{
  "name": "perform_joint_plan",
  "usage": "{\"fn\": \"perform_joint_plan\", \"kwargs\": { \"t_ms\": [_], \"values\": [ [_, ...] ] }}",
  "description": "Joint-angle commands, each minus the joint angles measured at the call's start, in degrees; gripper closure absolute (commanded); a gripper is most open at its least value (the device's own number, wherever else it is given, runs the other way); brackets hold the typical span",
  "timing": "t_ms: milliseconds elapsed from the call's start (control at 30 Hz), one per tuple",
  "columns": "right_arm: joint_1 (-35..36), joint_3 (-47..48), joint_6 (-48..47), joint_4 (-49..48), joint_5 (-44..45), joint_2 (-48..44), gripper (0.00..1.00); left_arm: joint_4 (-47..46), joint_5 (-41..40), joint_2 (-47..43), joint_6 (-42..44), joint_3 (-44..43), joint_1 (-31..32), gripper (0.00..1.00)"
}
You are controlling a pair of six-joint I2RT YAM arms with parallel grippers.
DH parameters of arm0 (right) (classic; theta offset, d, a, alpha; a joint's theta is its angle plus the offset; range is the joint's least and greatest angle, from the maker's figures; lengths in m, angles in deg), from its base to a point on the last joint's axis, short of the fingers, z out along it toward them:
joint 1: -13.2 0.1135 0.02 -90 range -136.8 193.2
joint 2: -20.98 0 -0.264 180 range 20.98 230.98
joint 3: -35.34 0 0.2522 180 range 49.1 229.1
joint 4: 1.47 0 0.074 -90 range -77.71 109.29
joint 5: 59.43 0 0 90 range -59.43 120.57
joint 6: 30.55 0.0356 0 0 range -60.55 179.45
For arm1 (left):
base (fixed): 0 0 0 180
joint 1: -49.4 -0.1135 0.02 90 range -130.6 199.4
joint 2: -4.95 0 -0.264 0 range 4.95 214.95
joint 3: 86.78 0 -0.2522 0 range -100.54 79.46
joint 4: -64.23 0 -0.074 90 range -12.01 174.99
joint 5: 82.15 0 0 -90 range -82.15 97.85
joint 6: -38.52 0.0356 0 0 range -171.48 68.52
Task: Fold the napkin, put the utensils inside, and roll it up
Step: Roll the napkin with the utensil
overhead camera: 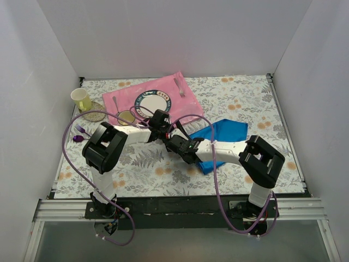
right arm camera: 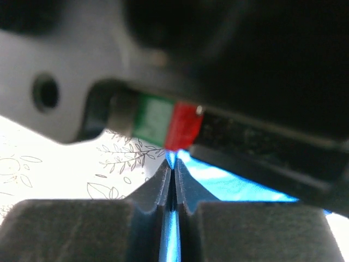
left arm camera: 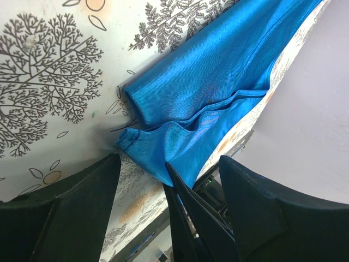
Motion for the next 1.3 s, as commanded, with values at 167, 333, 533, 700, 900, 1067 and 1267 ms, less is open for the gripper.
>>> {"fn": "perform_joint_plan", "kwargs": {
  "t_ms": [167, 333, 533, 700, 900, 1067, 1267],
  "values": [
    [-0.97, -1.01, 2.64, 3.75, 2.88, 0.83, 0.78, 5.46, -1.77, -2.64, 4.14, 2.2, -1.11, 0.19],
    [-2.11, -0.74, 4.4, 6.56, 3.94, -0.57, 0.66, 5.28, -0.28, -2.64, 4.66, 1.41, -1.11, 0.2],
    [-3.86, -1.62, 4.22, 5.07, -3.26, -5.93, 0.49, 4.93, 1.39, -4.22, 4.75, 1.85, -1.02, 0.28],
    [-4.22, -1.01, 4.93, 6.83, -8.26, -8.39, 0.43, 4.05, 2.35, -3.62, 3.61, 0.71, -0.58, 0.27],
    [-4.22, -4.96, 5.11, 4.99, -12.58, -11.03, 0.35, 3.08, 4.47, 2.62, 2.74, -5.25, 0.91, 0.26],
    [-5.09, -8.3, 5.81, 4.1, -12.41, -11.04, 0.33, 4.22, 3.77, 5.26, 2.64, -9.31, 1.88, 0.27],
    [-5.45, -8.3, 7.04, 8.59, -5.74, -10.77, 0.35, 6.07, 1.92, 7.2, 3.96, -12.47, 1.88, 0.27]
  ]
}}
